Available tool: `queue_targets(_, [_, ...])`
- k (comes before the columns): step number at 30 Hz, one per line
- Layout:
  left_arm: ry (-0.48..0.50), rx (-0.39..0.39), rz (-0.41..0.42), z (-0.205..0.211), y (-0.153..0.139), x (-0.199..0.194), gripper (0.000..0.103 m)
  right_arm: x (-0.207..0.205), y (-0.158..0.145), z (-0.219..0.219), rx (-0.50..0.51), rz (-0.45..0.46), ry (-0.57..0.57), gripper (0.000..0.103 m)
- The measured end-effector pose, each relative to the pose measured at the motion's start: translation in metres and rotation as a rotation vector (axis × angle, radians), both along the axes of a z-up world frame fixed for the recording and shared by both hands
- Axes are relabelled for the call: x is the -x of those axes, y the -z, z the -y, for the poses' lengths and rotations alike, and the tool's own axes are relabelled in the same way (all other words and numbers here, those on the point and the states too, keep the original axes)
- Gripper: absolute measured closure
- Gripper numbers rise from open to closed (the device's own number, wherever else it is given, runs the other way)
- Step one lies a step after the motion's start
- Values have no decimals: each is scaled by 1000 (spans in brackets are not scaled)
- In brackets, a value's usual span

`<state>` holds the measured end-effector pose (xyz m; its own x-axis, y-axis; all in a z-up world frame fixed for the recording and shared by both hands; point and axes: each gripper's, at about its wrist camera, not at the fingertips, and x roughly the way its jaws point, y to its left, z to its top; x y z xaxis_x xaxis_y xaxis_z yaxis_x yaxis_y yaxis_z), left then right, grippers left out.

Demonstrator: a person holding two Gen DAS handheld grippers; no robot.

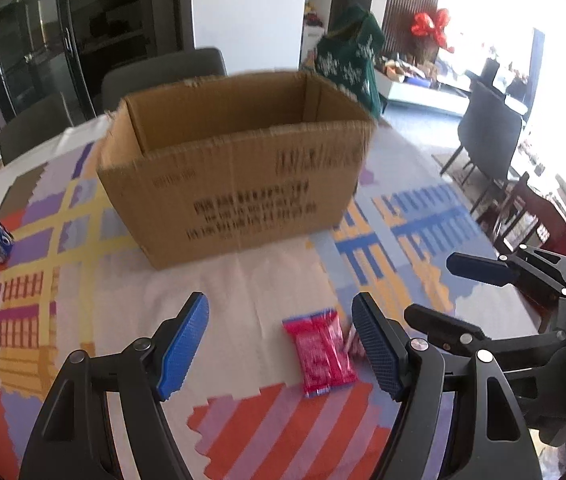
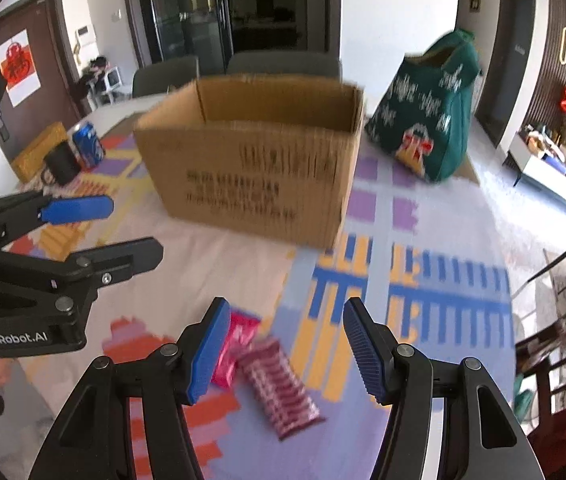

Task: Organize snacks
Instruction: 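Move both open tools back to the last two snacks, then grasp the pink packet with left tool while right grasps the striped maroon bar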

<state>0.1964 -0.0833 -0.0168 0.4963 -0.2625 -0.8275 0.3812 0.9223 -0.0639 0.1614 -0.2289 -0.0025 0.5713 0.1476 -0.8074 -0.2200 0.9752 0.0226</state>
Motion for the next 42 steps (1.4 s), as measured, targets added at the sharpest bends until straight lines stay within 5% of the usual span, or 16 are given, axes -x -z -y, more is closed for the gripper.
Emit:
queue_targets(12, [56, -60, -121, 14, 48, 13, 29, 17, 53, 2, 30, -155, -49, 43])
queue_targets(23, [77, -86, -221, 16, 79, 14, 29, 21, 79, -8, 160, -166, -138, 43])
queue_targets(42, [81, -88, -284, 34, 104, 3, 30, -4, 102, 9, 112, -193, -100, 43])
